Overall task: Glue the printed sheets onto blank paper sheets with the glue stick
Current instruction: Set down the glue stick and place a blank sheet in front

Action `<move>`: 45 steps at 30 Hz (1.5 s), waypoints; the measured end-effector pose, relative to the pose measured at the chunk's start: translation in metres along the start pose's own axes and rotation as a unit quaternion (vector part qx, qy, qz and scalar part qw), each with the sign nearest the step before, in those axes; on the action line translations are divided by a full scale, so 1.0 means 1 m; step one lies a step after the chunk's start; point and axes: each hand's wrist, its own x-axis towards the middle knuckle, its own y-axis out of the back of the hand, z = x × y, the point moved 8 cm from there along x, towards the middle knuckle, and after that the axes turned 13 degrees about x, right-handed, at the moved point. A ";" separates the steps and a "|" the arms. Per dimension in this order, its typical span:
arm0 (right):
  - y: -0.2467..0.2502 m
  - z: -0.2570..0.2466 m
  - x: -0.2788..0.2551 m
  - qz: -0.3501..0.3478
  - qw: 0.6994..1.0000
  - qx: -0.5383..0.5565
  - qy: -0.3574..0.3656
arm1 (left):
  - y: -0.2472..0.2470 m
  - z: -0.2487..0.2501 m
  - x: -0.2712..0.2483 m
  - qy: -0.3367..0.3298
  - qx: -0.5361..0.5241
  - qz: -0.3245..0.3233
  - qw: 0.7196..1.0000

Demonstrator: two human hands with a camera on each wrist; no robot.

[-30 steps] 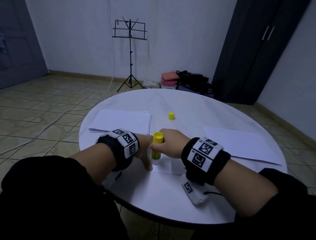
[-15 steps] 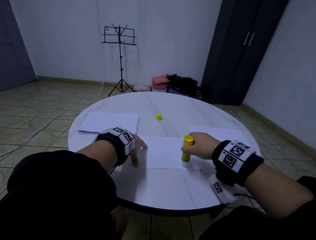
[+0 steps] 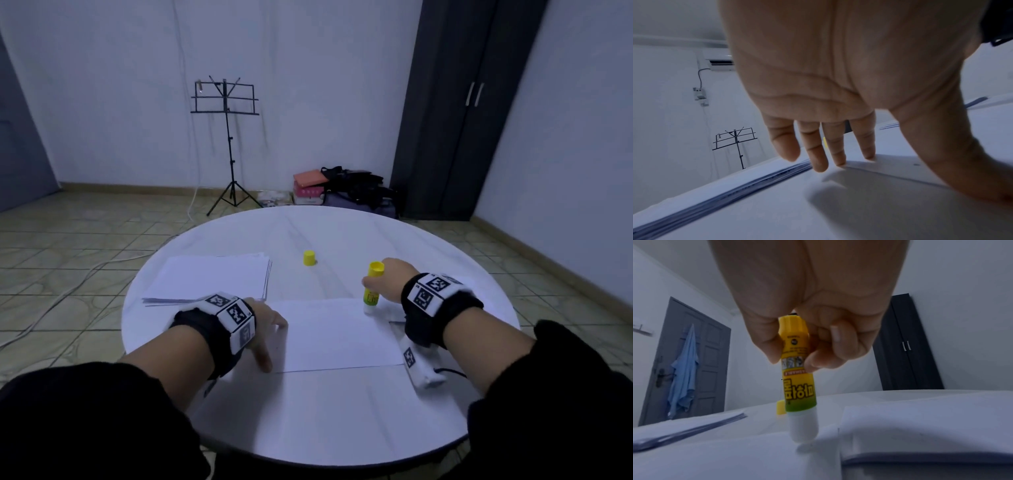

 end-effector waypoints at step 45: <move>0.018 0.112 -0.053 -0.045 0.985 0.080 -0.144 | -0.003 0.001 -0.015 0.071 -0.072 -0.007 0.995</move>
